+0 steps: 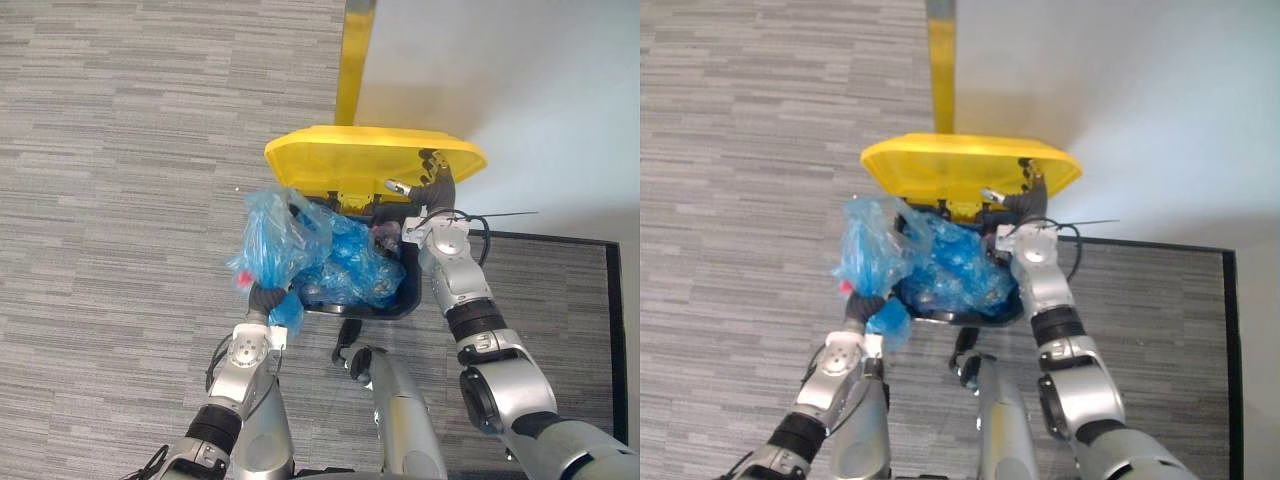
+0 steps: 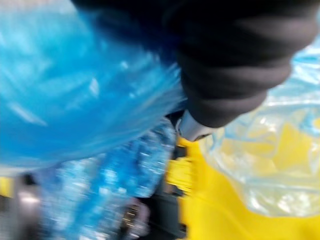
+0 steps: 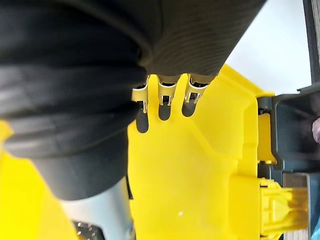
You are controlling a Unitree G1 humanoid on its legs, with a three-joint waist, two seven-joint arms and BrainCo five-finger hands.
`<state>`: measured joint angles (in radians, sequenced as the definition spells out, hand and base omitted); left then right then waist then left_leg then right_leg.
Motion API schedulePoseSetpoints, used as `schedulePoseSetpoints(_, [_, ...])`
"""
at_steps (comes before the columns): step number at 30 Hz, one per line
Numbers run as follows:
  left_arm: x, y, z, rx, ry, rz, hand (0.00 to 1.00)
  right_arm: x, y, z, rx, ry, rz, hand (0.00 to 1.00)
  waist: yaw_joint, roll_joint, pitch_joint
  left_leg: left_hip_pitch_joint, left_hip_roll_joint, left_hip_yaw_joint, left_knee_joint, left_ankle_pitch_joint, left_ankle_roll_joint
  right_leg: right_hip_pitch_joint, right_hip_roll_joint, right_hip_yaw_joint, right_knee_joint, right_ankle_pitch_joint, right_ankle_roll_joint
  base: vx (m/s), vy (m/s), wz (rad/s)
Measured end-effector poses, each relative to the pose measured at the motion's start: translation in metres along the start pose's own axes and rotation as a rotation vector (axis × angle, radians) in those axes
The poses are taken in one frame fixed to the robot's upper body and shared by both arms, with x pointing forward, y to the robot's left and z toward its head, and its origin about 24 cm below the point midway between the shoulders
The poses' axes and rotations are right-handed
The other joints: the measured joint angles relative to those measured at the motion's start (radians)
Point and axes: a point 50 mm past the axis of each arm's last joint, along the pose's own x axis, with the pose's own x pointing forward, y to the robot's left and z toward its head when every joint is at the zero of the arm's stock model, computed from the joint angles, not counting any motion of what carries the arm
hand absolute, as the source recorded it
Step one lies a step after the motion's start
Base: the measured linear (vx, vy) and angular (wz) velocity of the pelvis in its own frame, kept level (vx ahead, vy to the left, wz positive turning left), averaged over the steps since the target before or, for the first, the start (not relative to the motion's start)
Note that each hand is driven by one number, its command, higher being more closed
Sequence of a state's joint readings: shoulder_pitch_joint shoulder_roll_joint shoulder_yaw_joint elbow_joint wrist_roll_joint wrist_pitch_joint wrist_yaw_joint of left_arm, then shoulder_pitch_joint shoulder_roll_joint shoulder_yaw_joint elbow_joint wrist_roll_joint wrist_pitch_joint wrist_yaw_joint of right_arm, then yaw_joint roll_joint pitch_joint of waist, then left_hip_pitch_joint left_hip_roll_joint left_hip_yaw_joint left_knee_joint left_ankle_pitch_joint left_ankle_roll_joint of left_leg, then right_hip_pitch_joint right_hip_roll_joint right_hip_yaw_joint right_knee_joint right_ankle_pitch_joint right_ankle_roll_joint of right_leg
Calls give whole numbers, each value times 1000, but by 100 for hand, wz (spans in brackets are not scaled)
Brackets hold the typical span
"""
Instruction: Gather rubbish on tea table into small bin, then transfer packed bag to large trash can.
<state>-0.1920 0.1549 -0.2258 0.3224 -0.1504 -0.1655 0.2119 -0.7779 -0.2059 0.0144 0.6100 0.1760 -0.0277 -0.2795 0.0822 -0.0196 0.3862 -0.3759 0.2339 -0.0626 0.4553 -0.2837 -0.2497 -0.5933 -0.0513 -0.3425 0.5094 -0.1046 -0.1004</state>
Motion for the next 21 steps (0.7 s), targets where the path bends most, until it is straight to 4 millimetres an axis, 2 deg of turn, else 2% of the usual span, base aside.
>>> schedulePoseSetpoints(5, [1,-9,27,-52,-122,-56,100,1,-4,-1,-14,3,-4,0,-4,-1,1,9,0,0,-1,3,-4,2,2,8,13,4,-6,0,0,0])
schedulePoseSetpoints(7, [2,-19,46,-73,-197,-103,100,2,-10,-1,-31,4,-13,0,-5,-1,1,9,0,-1,-1,2,-3,2,2,9,13,3,-5,0,0,0])
schedulePoseSetpoints(9, [1,-28,60,-95,-257,-152,100,2,-11,-1,-34,3,-13,0,-9,-3,2,11,0,-1,0,2,-3,3,2,10,13,-4,7,0,0,0])
schedulePoseSetpoints(13, [-5,-51,86,-133,-377,-260,100,3,-11,-1,-39,2,-4,0,-21,-5,3,15,0,1,2,2,-3,6,4,13,12,-4,7,0,-2,-1])
schedulePoseSetpoints(18, [-6,-70,100,-123,-429,-344,100,3,-13,-4,-50,17,-4,0,-29,-17,10,35,8,18,1,-4,5,21,17,27,-1,-2,11,-8,-8,-10])
schedulePoseSetpoints(21, [6,-79,103,-49,-436,-364,100,4,-12,-2,-55,10,1,0,-31,-18,10,35,14,28,0,-4,5,20,27,33,-14,3,15,-2,-11,-10])
